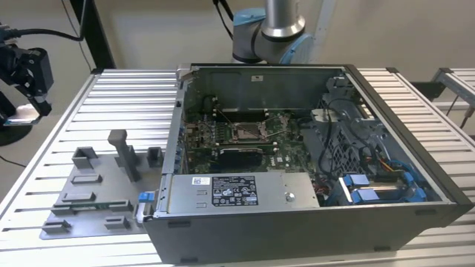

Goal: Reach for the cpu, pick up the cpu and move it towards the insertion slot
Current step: 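Pick up the cpu and move it towards the insertion slot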

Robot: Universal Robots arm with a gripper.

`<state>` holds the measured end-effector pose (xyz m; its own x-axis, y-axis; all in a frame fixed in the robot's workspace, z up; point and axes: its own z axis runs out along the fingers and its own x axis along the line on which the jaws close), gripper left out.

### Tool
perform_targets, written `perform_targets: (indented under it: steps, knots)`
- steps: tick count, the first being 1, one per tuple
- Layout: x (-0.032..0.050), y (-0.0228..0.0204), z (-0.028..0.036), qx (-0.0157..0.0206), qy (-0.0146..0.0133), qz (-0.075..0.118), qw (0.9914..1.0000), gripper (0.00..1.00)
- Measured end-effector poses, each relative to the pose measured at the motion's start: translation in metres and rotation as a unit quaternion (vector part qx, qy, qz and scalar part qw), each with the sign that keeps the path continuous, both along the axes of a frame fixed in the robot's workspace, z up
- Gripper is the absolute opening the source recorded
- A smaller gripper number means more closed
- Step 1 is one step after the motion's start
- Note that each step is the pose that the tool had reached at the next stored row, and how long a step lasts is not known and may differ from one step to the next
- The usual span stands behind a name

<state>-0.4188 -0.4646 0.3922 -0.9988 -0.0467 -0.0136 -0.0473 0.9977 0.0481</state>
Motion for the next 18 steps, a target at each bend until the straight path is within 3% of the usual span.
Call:
perform_targets:
  steps: [4, 15, 18]
  knots:
    - [0.0036, 0.0, 0.0002, -0.0001, 0.0001, 0.0, 1.0, 0.0]
    - [0.0368, 0.0, 0.0001, -0.0001, 0.0003, 0.0, 1.0, 0.0]
    - [0.0375, 0.0, 0.0001, 0.0, 0.0003, 0.0, 1.0, 0.0]
